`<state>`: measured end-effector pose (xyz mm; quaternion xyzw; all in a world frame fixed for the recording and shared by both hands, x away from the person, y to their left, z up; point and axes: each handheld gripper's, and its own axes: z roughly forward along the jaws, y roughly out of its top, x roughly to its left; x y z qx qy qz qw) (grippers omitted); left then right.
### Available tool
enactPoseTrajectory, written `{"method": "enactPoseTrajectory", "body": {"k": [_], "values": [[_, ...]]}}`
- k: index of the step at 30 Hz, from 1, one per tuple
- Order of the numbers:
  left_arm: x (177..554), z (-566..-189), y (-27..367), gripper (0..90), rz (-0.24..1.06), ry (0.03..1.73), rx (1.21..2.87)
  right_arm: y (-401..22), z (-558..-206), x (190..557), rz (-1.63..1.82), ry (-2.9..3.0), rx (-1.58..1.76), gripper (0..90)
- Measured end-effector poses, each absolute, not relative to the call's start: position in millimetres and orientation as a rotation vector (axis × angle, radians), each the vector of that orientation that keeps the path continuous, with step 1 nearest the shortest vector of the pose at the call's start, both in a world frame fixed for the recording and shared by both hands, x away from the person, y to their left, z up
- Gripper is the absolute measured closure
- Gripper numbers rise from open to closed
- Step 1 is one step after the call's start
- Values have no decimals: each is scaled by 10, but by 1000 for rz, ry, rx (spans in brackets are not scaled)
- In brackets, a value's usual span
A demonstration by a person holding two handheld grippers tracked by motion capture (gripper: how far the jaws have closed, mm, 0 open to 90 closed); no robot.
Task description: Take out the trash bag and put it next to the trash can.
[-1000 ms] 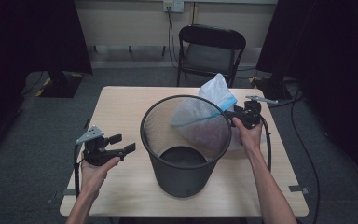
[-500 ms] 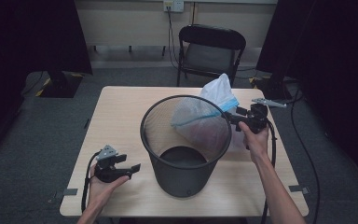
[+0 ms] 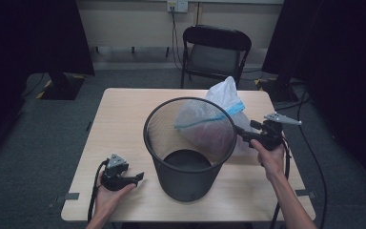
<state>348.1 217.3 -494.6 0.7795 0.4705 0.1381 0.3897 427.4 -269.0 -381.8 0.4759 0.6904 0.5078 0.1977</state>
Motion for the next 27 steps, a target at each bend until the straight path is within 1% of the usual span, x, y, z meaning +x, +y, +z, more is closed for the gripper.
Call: {"method": "enactPoseTrajectory", "body": {"k": [4, 12, 17, 21, 27], "values": [[3475, -4961, 2169, 218, 338, 1198, 1979, -2782, -3837, 4087, 1419, 1942, 1332, 186], [3420, -4984, 2111, 207, 425, 1151, 2036, -2829, -3991, 3686, 1382, 1999, 1299, 184], [3404, -4993, 2089, 199, 457, 1131, 2062, -2820, -4245, 3514, 1318, 2074, 1308, 181], [3391, -5004, 2068, 192, 485, 1116, 2076, -2809, -4450, 3477, 1255, 2123, 1339, 179], [3390, -5004, 2067, 190, 486, 1118, 2074, -2764, -4781, 3524, 1112, 2223, 1421, 175]]}}
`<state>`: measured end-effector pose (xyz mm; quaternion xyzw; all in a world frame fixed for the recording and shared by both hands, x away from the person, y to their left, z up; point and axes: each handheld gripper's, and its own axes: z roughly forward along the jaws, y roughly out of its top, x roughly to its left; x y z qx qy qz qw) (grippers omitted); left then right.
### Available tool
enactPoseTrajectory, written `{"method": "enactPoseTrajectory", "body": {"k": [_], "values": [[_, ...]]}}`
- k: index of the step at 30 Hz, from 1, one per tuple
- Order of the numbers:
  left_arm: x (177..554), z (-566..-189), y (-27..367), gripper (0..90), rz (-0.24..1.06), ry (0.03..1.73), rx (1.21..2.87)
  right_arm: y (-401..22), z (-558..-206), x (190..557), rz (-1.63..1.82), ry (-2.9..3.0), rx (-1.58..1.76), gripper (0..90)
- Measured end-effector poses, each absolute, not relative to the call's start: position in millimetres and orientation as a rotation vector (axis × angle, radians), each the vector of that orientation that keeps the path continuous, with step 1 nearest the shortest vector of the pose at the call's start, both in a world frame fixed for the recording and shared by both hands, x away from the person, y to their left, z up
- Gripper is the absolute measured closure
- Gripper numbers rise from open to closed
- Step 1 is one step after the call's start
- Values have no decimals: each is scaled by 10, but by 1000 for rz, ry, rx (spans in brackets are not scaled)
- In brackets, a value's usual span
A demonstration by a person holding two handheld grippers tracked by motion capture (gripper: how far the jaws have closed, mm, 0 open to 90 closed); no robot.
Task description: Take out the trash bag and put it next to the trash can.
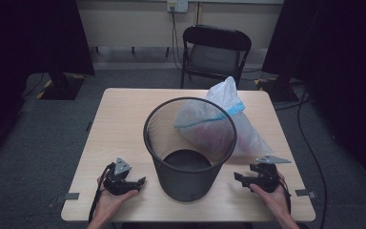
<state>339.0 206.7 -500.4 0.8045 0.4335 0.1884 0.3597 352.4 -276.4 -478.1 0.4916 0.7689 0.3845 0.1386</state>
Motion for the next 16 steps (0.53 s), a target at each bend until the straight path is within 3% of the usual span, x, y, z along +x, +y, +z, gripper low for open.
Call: {"method": "enactPoseTrajectory", "body": {"k": [9, 16], "values": [[3389, -5003, 2064, 187, 487, 1120, 2075, -2639, -4932, 3586, 877, 2203, 1375, 148], [3386, -5003, 2054, 184, 488, 1129, 2074, -2634, -4997, 3593, 929, 2139, 1353, 139]]}}
